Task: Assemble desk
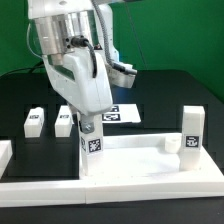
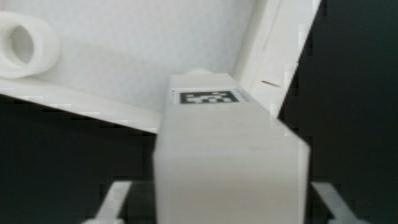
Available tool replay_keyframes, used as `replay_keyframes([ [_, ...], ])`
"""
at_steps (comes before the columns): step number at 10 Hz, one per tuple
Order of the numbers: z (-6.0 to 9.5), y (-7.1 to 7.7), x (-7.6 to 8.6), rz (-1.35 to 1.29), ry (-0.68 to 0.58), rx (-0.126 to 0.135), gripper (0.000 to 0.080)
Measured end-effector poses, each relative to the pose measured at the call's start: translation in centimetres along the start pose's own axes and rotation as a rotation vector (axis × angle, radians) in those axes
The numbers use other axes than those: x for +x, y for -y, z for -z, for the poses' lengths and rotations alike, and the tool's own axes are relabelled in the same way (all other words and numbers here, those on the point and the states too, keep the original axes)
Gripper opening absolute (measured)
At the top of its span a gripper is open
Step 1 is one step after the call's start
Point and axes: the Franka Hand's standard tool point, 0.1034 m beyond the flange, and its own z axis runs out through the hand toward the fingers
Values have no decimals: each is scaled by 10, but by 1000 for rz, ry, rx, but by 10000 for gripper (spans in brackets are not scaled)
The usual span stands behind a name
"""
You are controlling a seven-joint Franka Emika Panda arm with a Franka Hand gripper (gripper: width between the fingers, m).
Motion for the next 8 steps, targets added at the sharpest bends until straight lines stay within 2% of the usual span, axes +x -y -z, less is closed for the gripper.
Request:
replay_keyframes([
  [1, 0, 0, 0, 61, 1, -3, 391],
  [2, 0, -1, -4, 249, 25, -31, 527],
  [3, -2, -1, -9, 417, 70, -53, 527],
  [4, -4, -2, -13, 498, 82, -53, 626],
  [5, -4, -4, -12, 519, 55, -35, 645],
  [8, -5, -7, -10, 793, 54, -35, 648],
])
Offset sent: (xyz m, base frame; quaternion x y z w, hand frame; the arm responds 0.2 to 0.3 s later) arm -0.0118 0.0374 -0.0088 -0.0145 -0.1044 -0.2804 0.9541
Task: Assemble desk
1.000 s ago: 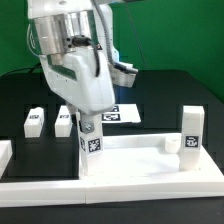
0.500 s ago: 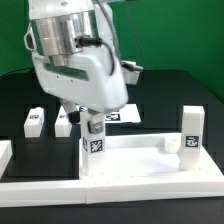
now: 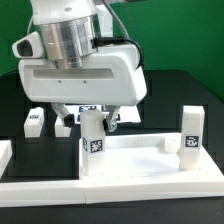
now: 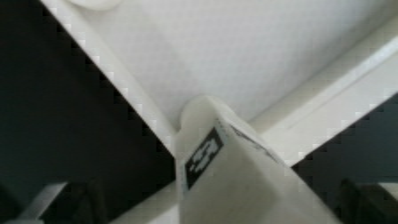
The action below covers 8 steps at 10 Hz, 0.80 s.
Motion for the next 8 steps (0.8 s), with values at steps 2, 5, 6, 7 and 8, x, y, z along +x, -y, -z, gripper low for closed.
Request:
replay_keyframes([
  [2, 1, 7, 0, 471, 2, -31, 649],
  [5, 0, 7, -1, 498, 12, -43, 523],
  [6, 0, 7, -1, 477, 12, -43, 523],
  [7, -1, 7, -1, 406, 11, -44, 346],
  [8, -1, 5, 0, 328, 9, -47, 346],
])
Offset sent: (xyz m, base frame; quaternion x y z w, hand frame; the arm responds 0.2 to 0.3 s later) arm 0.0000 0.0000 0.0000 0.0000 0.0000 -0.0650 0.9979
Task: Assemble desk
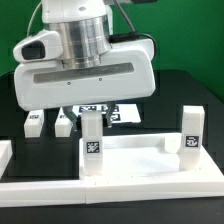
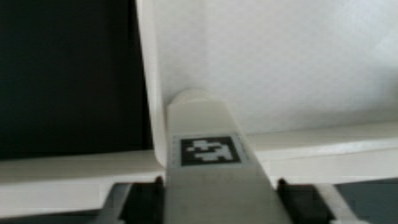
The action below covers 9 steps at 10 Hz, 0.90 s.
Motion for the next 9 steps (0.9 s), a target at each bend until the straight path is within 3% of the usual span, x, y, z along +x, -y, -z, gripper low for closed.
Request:
replay_keyframes([
  [1, 0, 0, 0, -47, 0, 0, 289],
  [3, 0, 1, 0, -211, -1, 1, 289],
  [5, 0, 3, 1, -537, -9, 2, 289],
  [7, -1, 6, 3, -991, -1, 35, 290],
  [8, -1, 4, 3, -1086, 2, 47, 290],
  [9, -1, 6, 3, -1142, -3, 40, 290],
])
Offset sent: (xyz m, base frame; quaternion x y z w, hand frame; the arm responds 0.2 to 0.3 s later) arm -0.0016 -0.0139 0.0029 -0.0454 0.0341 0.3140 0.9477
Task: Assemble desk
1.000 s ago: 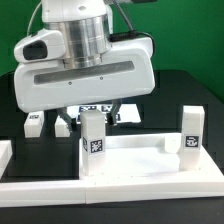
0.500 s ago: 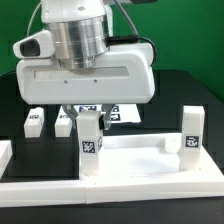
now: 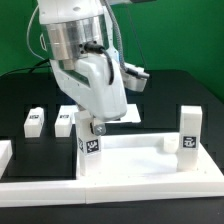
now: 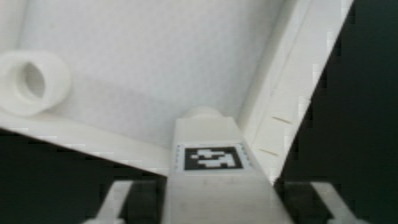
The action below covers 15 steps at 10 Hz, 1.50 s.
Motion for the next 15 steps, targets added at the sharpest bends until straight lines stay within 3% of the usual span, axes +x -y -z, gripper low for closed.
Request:
replay_keyframes([
  [5, -1, 4, -5, -336, 17, 13, 290],
  [8, 0, 4, -2, -670, 11, 23, 290],
  [10, -1, 5, -3, -719, 1, 42, 295],
  [12, -2, 5, -4, -705, 3, 41, 301],
  [13, -2, 5, -4, -702, 2, 41, 492],
  [14, 0, 8, -7, -698, 4, 45, 492],
  [15, 16, 16, -17, -683, 14, 67, 618],
])
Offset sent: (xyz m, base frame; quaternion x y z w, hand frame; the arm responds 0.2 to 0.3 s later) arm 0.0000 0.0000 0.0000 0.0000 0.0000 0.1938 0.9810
